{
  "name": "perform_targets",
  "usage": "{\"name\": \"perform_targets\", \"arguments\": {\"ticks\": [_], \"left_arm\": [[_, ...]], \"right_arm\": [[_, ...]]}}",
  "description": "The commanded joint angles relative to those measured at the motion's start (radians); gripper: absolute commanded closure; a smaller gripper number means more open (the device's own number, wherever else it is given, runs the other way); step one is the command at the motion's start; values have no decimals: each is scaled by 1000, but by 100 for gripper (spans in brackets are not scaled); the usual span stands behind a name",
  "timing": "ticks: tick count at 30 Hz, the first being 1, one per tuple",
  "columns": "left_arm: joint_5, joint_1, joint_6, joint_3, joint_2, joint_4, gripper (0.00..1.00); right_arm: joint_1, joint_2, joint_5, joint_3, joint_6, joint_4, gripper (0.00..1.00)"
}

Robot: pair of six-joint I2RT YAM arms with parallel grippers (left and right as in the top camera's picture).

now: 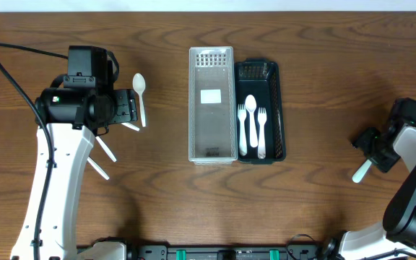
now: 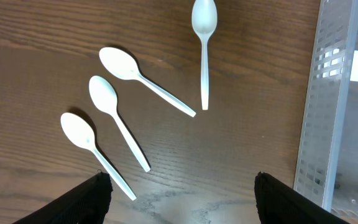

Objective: Pack container
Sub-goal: 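Grasp the last white fork at the right edge with the right gripper, then carry the fork left and drop it into the green caddy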

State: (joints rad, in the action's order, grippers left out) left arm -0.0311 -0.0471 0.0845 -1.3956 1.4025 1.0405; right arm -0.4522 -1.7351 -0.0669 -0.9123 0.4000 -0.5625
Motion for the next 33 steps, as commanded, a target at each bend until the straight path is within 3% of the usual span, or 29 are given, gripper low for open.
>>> {"name": "perform_targets", "arguments": {"ticks": [1,4,14,23,33], "left_arm": [[-11,3,2,-16,-5,3,24],[-11,3,2,-16,-5,3,24],[-11,3,2,-16,-5,2,24],[-11,3,2,-16,-5,2,24],[-11,3,2,-16,-5,2,24]], "right_arm": [[-19,-67,15,15,-13,5,31],[-23,-86,15,15,-13,9,33],[-23,-94,16,15,-16,3,73],[-23,-94,16,15,-16,-2,98],[5,-69,97,-75,-16,-69,99]]}}
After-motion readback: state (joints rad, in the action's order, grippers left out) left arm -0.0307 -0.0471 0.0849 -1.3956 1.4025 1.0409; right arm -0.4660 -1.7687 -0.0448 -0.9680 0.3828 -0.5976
